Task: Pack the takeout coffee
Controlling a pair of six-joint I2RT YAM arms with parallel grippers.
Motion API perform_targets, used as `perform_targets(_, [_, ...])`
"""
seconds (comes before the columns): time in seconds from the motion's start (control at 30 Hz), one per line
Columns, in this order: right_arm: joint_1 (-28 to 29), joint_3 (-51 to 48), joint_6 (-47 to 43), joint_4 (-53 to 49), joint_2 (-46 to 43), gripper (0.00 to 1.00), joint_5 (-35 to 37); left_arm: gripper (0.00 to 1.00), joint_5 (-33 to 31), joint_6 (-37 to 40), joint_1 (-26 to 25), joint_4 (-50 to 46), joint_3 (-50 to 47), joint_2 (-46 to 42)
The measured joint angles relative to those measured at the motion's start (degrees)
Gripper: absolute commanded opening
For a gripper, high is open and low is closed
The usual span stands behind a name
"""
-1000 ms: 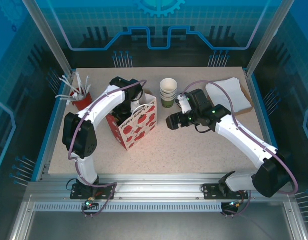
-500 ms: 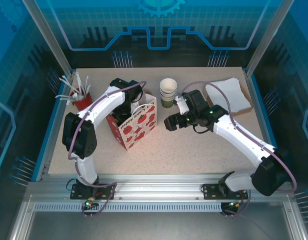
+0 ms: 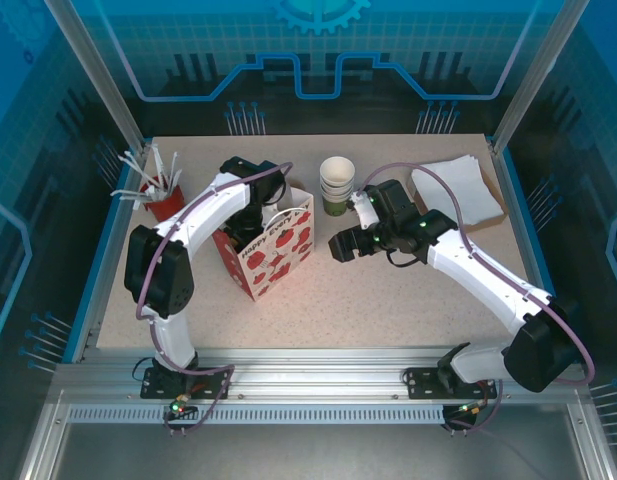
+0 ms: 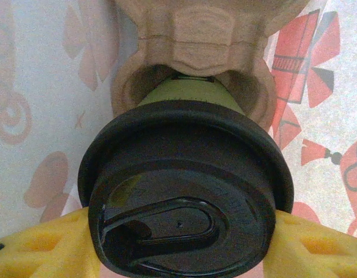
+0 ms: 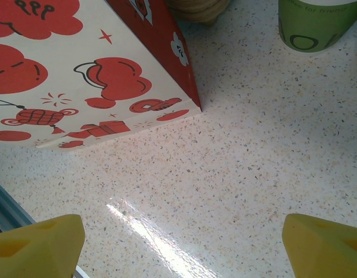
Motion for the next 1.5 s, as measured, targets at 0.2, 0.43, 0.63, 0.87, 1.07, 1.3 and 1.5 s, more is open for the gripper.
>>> perform_targets(0.2, [0.0,0.0,0.0,0.0,0.0,0.9,0.0,0.75,0.2,-0.3,0.0,0.2,0.0,-0.2])
perform_targets(0.43, [0.0,0.0,0.0,0.0,0.0,0.9,0.2,0.82,1.4,-0.3,0.2,1.9,0.1,-1.0])
perform_targets(0.63, [0.0,0.0,0.0,0.0,0.0,0.9,0.2,0.83,2.0,-0.3,0.3,2.3,1.1,-2.0])
perform_targets(0.87, [0.0,0.0,0.0,0.0,0.0,0.9,0.2,0.85,3.4,-0.3,0.3,2.3,2.8,-4.5])
perform_targets(1.07, [0.0,0.1,0.0,0.0,0.0,0.9,0.2,0.85,4.5,-0.2,0.3,2.3,4.8,-7.2])
perform_targets(1.3, [0.4,0.2,0.0,-0.1,0.0,0.9,0.2,0.85,5.2,-0.2,0.3,2.3,6.7,-9.9])
perform_targets(1.5, [0.4,0.2,0.0,-0.2,0.0,0.9,0.4,0.85,6.0,-0.1,0.3,2.3,9.3,-11.9])
